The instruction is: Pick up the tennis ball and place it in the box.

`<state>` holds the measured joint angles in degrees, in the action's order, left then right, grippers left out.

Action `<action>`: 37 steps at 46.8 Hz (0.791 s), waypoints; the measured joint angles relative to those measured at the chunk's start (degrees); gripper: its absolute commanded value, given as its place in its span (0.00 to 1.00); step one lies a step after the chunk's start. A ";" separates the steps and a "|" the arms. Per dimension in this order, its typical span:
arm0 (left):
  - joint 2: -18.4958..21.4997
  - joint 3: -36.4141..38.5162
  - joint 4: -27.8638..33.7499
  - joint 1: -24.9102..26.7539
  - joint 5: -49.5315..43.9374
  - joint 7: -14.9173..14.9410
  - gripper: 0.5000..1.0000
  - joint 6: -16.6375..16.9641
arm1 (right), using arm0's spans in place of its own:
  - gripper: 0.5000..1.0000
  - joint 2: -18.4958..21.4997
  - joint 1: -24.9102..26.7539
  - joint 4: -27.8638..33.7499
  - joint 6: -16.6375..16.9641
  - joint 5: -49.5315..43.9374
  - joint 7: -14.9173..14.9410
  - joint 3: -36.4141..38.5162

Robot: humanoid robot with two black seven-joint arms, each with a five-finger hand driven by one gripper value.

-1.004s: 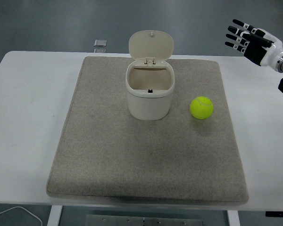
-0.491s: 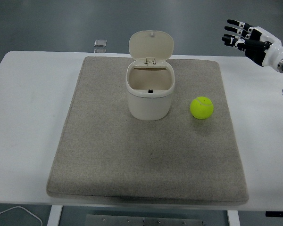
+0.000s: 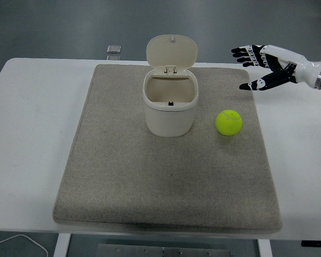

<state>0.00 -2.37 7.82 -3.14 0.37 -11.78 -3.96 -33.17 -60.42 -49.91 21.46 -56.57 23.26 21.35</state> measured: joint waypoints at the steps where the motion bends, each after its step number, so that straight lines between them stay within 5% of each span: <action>1: 0.00 0.00 0.00 0.04 0.00 0.00 0.98 0.00 | 0.85 -0.28 0.00 -0.60 -0.04 -1.33 0.39 -0.43; 17: 0.00 0.00 0.00 0.01 0.01 0.00 0.98 0.00 | 0.85 -0.78 -0.30 -4.32 -6.25 -16.80 3.03 -7.85; 37: 0.00 0.00 0.00 0.02 0.01 0.00 0.98 0.00 | 0.85 1.97 -0.20 -3.91 -10.50 -19.10 3.03 -12.42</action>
<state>0.00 -2.37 7.82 -3.13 0.38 -11.78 -3.96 -31.20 -60.62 -53.82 10.96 -75.66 26.29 8.93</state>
